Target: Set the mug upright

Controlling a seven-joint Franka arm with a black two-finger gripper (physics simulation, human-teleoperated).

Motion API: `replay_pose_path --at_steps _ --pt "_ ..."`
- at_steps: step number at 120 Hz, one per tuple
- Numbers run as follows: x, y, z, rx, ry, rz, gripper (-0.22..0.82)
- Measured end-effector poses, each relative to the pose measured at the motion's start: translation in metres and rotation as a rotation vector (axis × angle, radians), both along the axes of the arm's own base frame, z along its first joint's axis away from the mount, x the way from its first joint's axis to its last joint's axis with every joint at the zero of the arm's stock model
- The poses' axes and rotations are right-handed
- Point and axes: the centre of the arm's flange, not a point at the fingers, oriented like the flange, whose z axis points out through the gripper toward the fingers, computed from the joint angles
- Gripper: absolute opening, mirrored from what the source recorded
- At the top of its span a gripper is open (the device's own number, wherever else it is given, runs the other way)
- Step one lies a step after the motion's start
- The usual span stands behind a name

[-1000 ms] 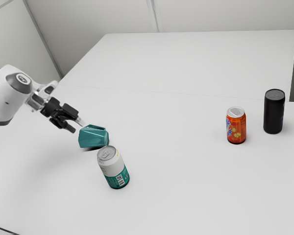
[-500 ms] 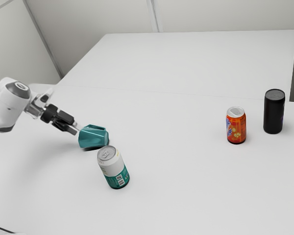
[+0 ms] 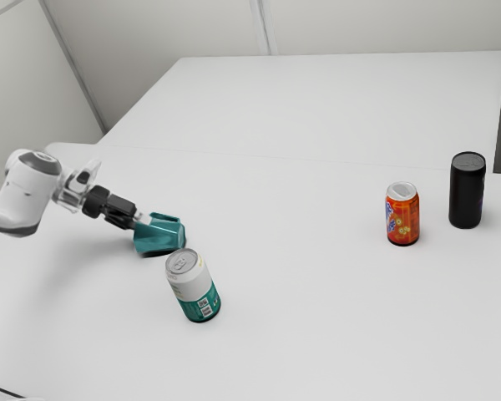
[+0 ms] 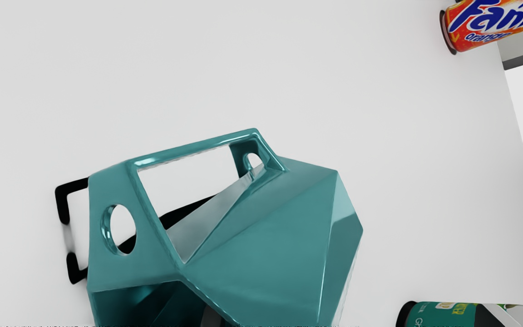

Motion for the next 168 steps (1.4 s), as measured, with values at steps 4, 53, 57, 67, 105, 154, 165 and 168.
replay_pose_path --at_steps 4,53,57,67,105,154,165,168 --pt "-0.002 -0.001 -0.002 -0.010 0.003 0.000 0.59" --pt "-0.005 -0.003 0.001 -0.040 -0.007 -0.013 0.07" --pt "-0.005 -0.004 0.001 -0.040 -0.008 -0.014 0.03" --pt "-0.004 -0.005 0.001 -0.042 -0.011 -0.019 -0.05" --pt "-0.003 -0.007 0.002 -0.044 -0.020 -0.027 -0.16" --pt "0.012 -0.039 0.052 0.056 -0.088 -0.103 -0.17" --pt "0.018 -0.055 0.068 0.133 -0.098 -0.148 -0.18" --pt "0.019 -0.059 0.071 0.156 -0.099 -0.161 -0.18"
